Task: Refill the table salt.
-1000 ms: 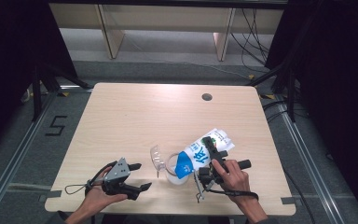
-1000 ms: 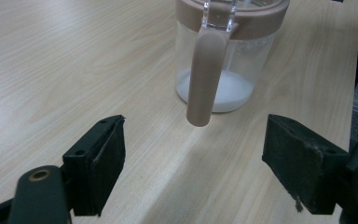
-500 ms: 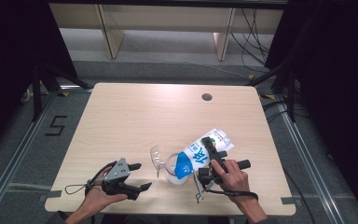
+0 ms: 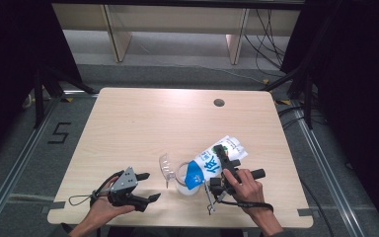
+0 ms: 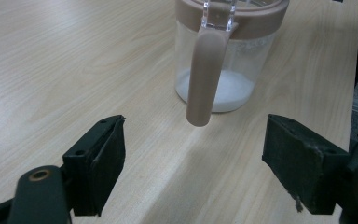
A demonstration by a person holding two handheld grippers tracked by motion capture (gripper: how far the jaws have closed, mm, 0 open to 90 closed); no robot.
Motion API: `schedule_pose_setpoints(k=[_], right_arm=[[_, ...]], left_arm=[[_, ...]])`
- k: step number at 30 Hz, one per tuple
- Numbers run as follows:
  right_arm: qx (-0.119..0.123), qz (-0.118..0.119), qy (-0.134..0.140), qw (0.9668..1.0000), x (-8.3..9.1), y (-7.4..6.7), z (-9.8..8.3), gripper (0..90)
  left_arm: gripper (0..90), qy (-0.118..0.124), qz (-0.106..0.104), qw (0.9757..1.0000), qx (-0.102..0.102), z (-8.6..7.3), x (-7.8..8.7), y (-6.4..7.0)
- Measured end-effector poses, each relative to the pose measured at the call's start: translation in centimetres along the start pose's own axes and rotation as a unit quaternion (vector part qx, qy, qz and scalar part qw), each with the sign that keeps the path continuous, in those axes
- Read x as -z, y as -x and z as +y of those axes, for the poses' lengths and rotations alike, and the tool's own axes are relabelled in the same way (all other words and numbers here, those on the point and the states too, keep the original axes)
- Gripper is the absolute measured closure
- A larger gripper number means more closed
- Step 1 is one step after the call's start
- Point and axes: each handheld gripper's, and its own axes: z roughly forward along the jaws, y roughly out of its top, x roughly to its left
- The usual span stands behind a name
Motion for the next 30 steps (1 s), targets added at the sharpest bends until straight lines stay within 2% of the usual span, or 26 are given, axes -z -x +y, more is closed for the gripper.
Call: schedule_pose_setpoints(k=[7,9,10,14,15,18,19,21,23,25,26,27,28,29,30], right_arm=[[0.005,0.0,-0.002,1.0,0.02,-0.05,0.04,55.7],[0.006,0.005,-0.011,0.9999,0.14,-0.01,0.1,55.8],[0.013,0.001,-0.007,0.9999,0.09,0.06,0.08,55.9],[0.012,0.002,-0.008,0.9999,0.12,0.05,0.08,56.2],[0.004,0.002,-0.011,0.9999,0.15,-0.03,0.12,56.3],[0.003,0.002,-0.003,1.0,0.04,-0.01,0.06,56.4],[0.013,0.001,0.003,0.9999,-0.03,0.12,0.04,56.5],[0.01,0.004,-0.003,0.9999,0.04,0.01,0.06,56.5],[0.03,0.0,0.002,0.9995,0.01,0.32,0.18,56.8],[0.026,0.007,0.003,0.9996,-0.03,0.34,0.16,57.0],[0.016,0.006,0.004,0.9998,-0.07,0.17,0.08,57.0],[0.015,0.008,0.0,0.9999,-0.03,0.15,0.06,57.0],[0.014,0.008,0.001,0.9999,-0.05,0.16,0.06,57.0],[0.015,0.007,0.002,0.9999,-0.06,0.19,0.05,57.0],[0.016,0.007,0.002,0.9998,-0.07,0.21,0.05,57.0]], left_arm=[[20.7,0.003,-0.001,1.0,0.004,-0.01,-0.05,0.07],[20.7,0.0,0.0,1.0,0.0,0.0,0.0,0.0],[20.7,0.002,-0.002,1.0,0.002,0.0,-0.03,0.04],[20.7,0.0,0.0,1.0,0.0,0.0,-0.01,0.02],[20.7,-0.001,0.0,1.0,0.0,0.0,-0.01,0.01],[20.7,0.003,-0.001,1.0,0.005,-0.01,-0.07,0.09],[20.7,0.0,0.0,1.0,0.0,-0.01,-0.02,0.04],[20.7,0.0,0.0,1.0,0.0,0.0,-0.01,0.03],[20.7,0.002,-0.001,1.0,0.003,-0.01,-0.03,0.06],[20.7,0.0,0.0,1.0,0.001,0.0,0.0,0.02],[20.7,0.002,-0.001,1.0,0.003,-0.01,-0.04,0.07],[20.7,-0.003,0.002,1.0,-0.004,0.0,0.01,-0.03],[20.7,0.003,-0.001,1.0,0.005,-0.01,-0.07,0.11],[20.7,-0.005,0.003,1.0,-0.005,0.0,0.03,-0.06],[20.7,0.0,0.0,1.0,0.0,0.0,-0.01,0.02]])
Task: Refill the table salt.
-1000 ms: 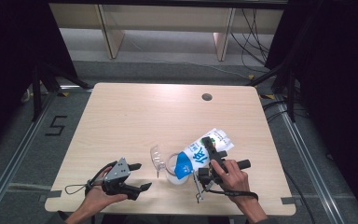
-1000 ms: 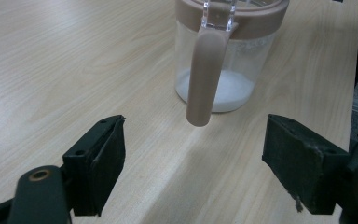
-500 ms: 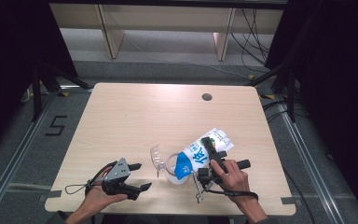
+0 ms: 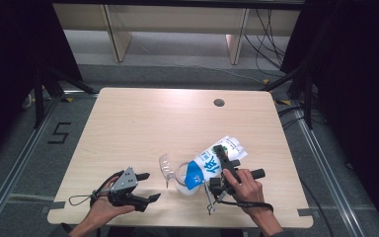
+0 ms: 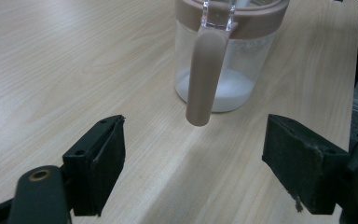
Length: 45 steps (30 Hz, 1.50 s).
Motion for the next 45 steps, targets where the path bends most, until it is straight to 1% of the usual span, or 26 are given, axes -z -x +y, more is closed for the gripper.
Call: schedule_pose_setpoints(k=[1,2,3,4,5,9,11,30,31,34,36,37,38,39,40,41,42,45], right_arm=[[0.002,-0.002,0.001,1.0,-0.02,0.04,0.0,57.0],[-0.007,-0.003,-0.001,1.0,0.04,-0.07,-0.02,57.0],[-0.011,-0.002,-0.002,0.9999,0.08,-0.12,-0.02,57.0],[-0.01,-0.001,-0.002,0.9999,0.09,-0.1,-0.01,57.0],[-0.01,-0.001,-0.003,0.9999,0.09,-0.11,-0.01,57.0],[-0.007,-0.003,0.0,1.0,0.04,-0.07,-0.01,57.1],[-0.01,-0.001,-0.003,0.9999,0.09,-0.11,-0.02,57.1],[-0.009,-0.004,-0.003,1.0,0.12,-0.01,-0.04,57.4],[-0.008,-0.004,-0.002,1.0,0.12,0.0,-0.04,57.5],[-0.007,-0.004,-0.003,1.0,0.13,0.0,-0.05,57.5],[-0.007,-0.005,-0.002,1.0,0.12,0.0,-0.05,57.5],[-0.006,-0.005,-0.003,1.0,0.14,0.01,-0.05,57.5],[-0.007,-0.005,-0.003,1.0,0.14,0.0,-0.05,57.5],[-0.006,-0.006,-0.003,1.0,0.14,0.01,-0.04,57.5],[-0.006,-0.006,-0.004,1.0,0.15,0.0,-0.04,57.5],[-0.006,-0.006,-0.003,1.0,0.15,0.0,-0.04,57.6],[-0.006,-0.006,-0.003,1.0,0.15,-0.01,-0.03,57.6],[-0.005,-0.006,-0.003,1.0,0.14,-0.01,-0.03,57.7]], left_arm=[[20.8,0.0,0.0,1.0,0.0,0.0,0.0,-0.01],[20.8,0.0,0.0,1.0,0.0,0.0,0.0,-0.01],[20.7,0.004,-0.001,1.0,0.004,-0.01,-0.05,0.07],[20.7,0.004,-0.001,1.0,0.005,-0.01,-0.06,0.08],[20.7,-0.001,0.0,1.0,-0.001,0.0,0.0,0.0],[20.7,0.0,0.0,1.0,0.0,0.0,0.01,-0.01],[20.7,0.0,0.0,1.0,0.0,0.0,0.01,0.0],[20.7,-0.001,0.0,1.0,0.0,0.0,0.0,-0.01],[20.7,0.004,-0.001,1.0,0.004,-0.01,-0.07,0.08],[20.7,-0.001,0.0,1.0,-0.001,0.0,0.0,0.0],[20.7,0.005,0.001,1.0,0.004,-0.02,-0.07,0.1],[20.7,0.002,0.001,1.0,0.002,-0.02,-0.04,0.05],[20.7,0.004,0.003,0.9999,0.016,-0.07,-0.09,0.23],[20.7,0.005,0.004,0.9999,0.014,-0.06,-0.1,0.22],[20.7,0.003,-0.002,1.0,0.003,0.0,-0.07,0.06],[20.7,0.004,-0.001,1.0,0.005,-0.02,-0.08,0.1],[20.7,0.004,0.001,0.9999,0.013,-0.05,-0.1,0.18],[20.7,0.002,0.0,0.9999,0.011,-0.05,-0.06,0.13]])
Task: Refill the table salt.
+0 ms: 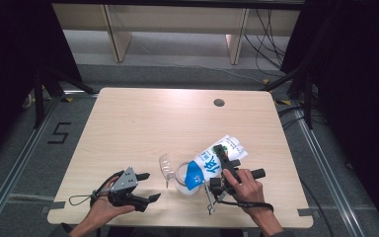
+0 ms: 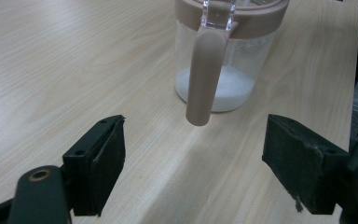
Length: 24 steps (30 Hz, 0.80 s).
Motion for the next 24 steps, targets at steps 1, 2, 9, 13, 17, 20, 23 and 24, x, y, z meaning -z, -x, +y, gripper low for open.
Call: schedule_pose_setpoints(k=[1,2,9,13,17,20,23,24], right_arm=[[-0.001,0.0,-0.001,1.0,0.03,-0.01,0.0,57.7],[-0.003,0.0,-0.002,1.0,0.05,-0.04,0.0,57.7],[-0.004,-0.001,-0.001,1.0,0.01,-0.06,0.02,57.8],[-0.002,-0.001,-0.002,1.0,0.01,-0.04,0.01,57.9],[0.0,-0.002,-0.005,1.0,0.06,-0.02,0.04,57.9],[0.024,-0.005,0.001,0.9997,0.02,0.26,0.09,57.9],[0.019,-0.005,0.0,0.9998,0.02,0.19,0.09,57.9],[0.02,-0.006,0.001,0.9998,0.03,0.22,0.1,58.0]], left_arm=[[20.8,0.002,0.003,1.0,0.001,-0.01,-0.01,0.04],[20.7,0.002,-0.001,1.0,0.003,-0.01,-0.04,0.04],[20.7,0.002,-0.002,1.0,-0.008,0.05,-0.01,-0.08],[20.7,0.002,0.003,1.0,-0.007,0.03,0.0,-0.01],[20.7,0.002,0.001,1.0,-0.007,0.03,0.0,-0.03],[20.7,0.001,0.0,1.0,-0.008,0.03,0.0,-0.06],[20.8,0.0,-0.001,1.0,-0.009,0.04,0.03,-0.08],[20.8,0.004,0.002,1.0,-0.007,0.02,-0.03,-0.02]])
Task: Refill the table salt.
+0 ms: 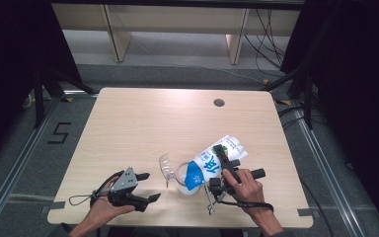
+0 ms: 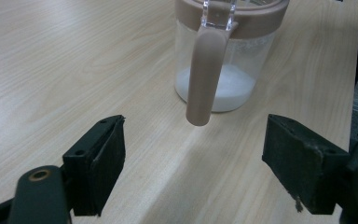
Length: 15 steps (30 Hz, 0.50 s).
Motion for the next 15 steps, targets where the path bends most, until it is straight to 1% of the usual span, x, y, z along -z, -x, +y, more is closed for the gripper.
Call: schedule_pose_setpoints(k=[2,3,4,5,6,7,8,9,11,12,14,15], right_arm=[[0.0,0.0,0.0,1.0,-0.01,-0.01,0.0,58.1],[0.001,0.001,-0.001,1.0,0.01,0.0,0.0,58.2],[0.001,0.0,0.0,1.0,0.0,0.0,0.0,58.2],[0.002,0.001,0.0,1.0,0.01,0.02,-0.01,58.2],[0.001,0.001,0.0,1.0,0.01,0.02,-0.01,58.2],[-0.014,0.002,-0.006,0.9999,0.08,-0.21,-0.03,58.3],[-0.012,0.003,-0.005,0.9999,0.06,-0.16,-0.04,58.3],[-0.011,0.003,-0.004,0.9999,0.05,-0.15,-0.03,58.3],[-0.011,0.002,-0.004,0.9999,0.07,-0.15,-0.02,58.4],[-0.011,0.002,-0.003,0.9999,0.06,-0.15,-0.02,58.5],[-0.011,0.002,-0.004,0.9999,0.08,-0.14,-0.02,58.6],[-0.011,0.002,-0.004,0.9999,0.09,-0.13,-0.02,58.6]], left_arm=[[20.8,-0.001,-0.002,1.0,0.0,0.01,0.01,-0.01],[20.7,-0.004,0.002,1.0,-0.005,0.01,0.05,-0.08],[20.8,-0.006,-0.001,1.0,-0.005,0.03,0.08,-0.09],[20.7,-0.002,-0.003,1.0,0.0,0.02,0.02,-0.02],[20.7,-0.001,0.001,1.0,0.0,0.01,0.01,0.02],[20.7,0.0,0.0,1.0,0.0,0.0,0.0,0.0],[20.7,-0.006,-0.002,1.0,-0.005,0.03,0.08,-0.09],[20.7,-0.006,0.002,1.0,-0.007,0.02,0.08,-0.1],[20.7,-0.005,-0.001,1.0,-0.005,0.02,0.06,-0.09],[20.7,-0.001,-0.003,1.0,0.0,0.01,0.02,-0.01],[20.7,-0.006,-0.001,1.0,-0.005,0.03,0.08,-0.1],[20.7,-0.005,-0.001,1.0,-0.005,0.02,0.07,-0.08]])
